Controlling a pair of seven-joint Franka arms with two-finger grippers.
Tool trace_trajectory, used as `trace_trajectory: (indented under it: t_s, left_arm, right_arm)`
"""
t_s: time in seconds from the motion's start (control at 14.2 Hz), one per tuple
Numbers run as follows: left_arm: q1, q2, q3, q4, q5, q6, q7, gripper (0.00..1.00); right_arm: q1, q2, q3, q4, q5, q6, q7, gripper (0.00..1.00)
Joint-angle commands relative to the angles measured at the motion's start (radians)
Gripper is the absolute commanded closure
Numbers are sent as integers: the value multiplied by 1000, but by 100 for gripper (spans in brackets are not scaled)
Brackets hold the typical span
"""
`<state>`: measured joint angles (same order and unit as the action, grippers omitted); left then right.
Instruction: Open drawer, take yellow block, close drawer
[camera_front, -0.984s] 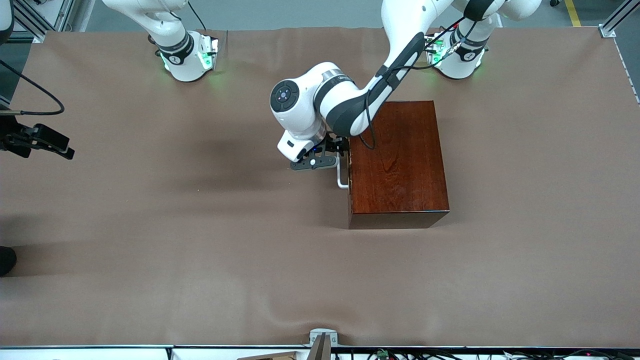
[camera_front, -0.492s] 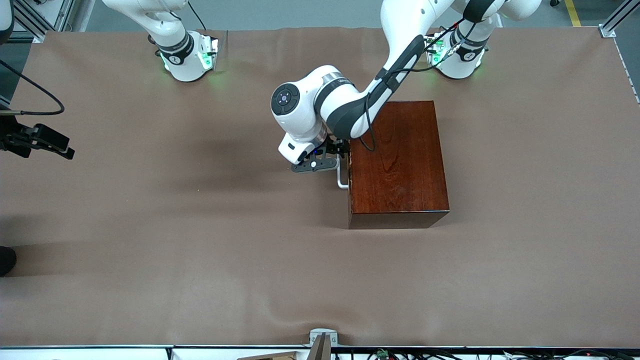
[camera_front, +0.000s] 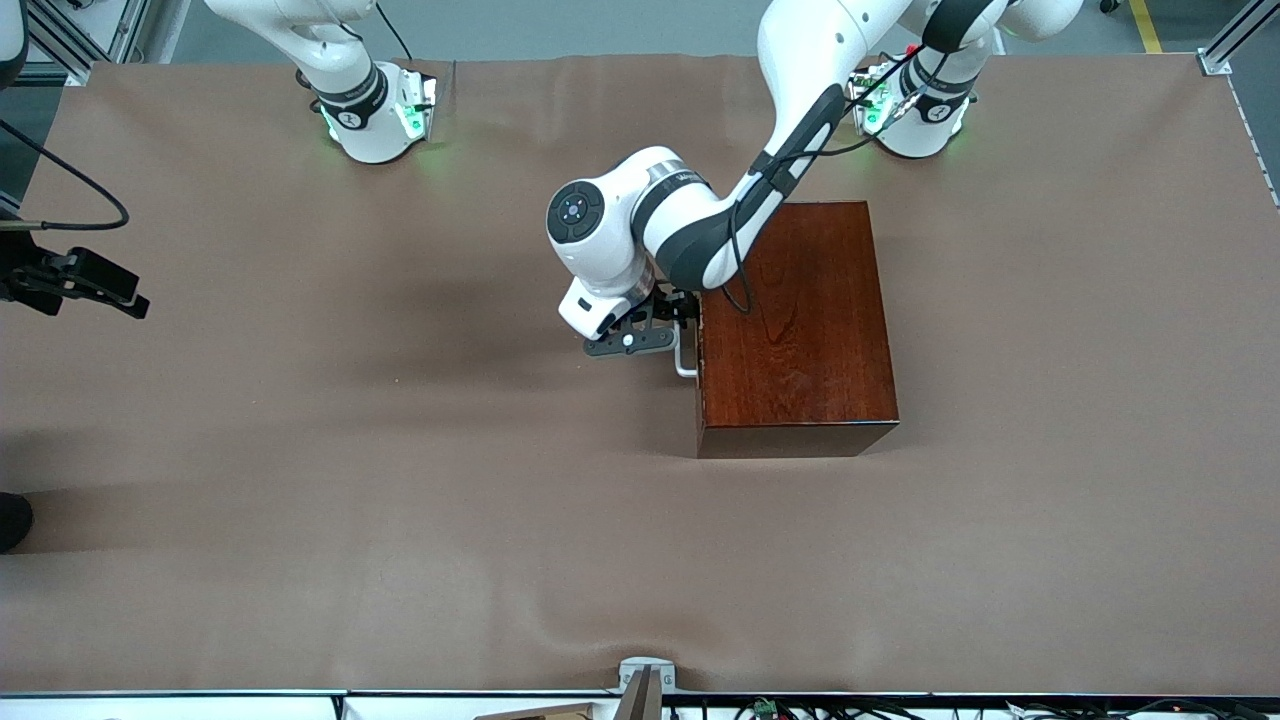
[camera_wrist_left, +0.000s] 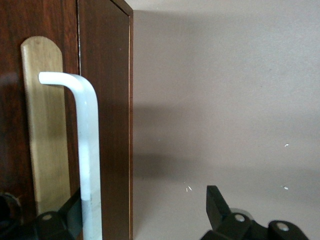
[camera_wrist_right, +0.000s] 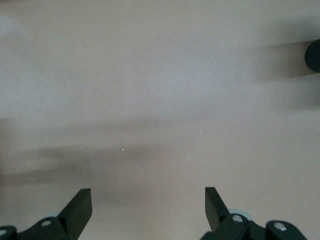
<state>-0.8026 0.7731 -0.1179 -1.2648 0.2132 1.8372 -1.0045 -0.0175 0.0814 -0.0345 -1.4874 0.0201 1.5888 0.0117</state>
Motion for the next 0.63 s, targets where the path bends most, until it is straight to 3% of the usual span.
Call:
trace_trajectory:
  t_s: [0.0, 0.56]
  left_arm:
    - [-18, 21, 11, 41, 28, 5, -3, 0]
    - [-43, 31, 7, 41, 25, 82, -94, 0]
  right_arm:
    - [-15, -15, 12, -5, 11, -7, 8, 0]
    - [-15, -15, 12, -5, 11, -9, 8, 0]
